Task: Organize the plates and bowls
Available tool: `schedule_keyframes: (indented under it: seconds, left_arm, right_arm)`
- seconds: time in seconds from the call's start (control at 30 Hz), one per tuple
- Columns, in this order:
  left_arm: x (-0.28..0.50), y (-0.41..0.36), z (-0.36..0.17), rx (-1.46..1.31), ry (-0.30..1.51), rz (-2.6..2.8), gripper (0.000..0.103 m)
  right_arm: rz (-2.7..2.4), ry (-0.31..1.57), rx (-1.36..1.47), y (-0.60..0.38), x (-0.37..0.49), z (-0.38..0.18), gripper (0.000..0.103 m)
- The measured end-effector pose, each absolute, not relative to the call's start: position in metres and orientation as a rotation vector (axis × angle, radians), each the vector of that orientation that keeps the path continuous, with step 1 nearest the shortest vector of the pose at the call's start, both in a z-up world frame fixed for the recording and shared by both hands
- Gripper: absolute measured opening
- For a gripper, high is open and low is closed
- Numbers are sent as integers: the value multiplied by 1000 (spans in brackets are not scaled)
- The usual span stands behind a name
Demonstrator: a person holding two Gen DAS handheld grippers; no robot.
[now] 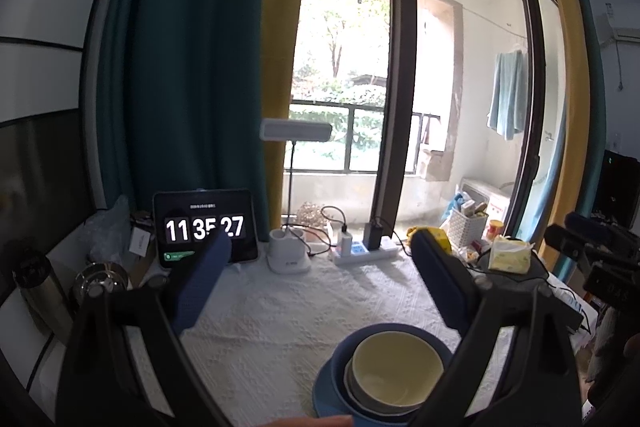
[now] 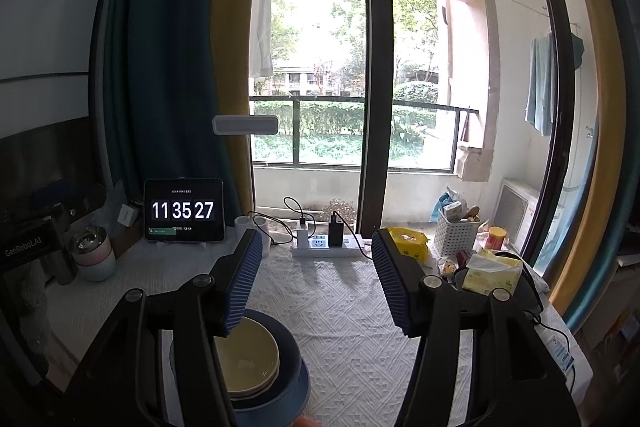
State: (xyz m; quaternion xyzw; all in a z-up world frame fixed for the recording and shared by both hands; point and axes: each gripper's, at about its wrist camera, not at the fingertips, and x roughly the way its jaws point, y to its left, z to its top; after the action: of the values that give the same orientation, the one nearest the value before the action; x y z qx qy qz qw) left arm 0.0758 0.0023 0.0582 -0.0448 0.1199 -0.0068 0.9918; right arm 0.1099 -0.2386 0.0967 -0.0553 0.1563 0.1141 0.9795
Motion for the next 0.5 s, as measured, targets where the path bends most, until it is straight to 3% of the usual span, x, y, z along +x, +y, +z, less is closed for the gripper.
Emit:
schedule_keyframes:
  seconds: [0.5]
  left_arm:
    - [77, 2, 58, -88, 241, -10, 93]
  right_arm:
    - [227, 319, -107, -239, 110, 94, 60]
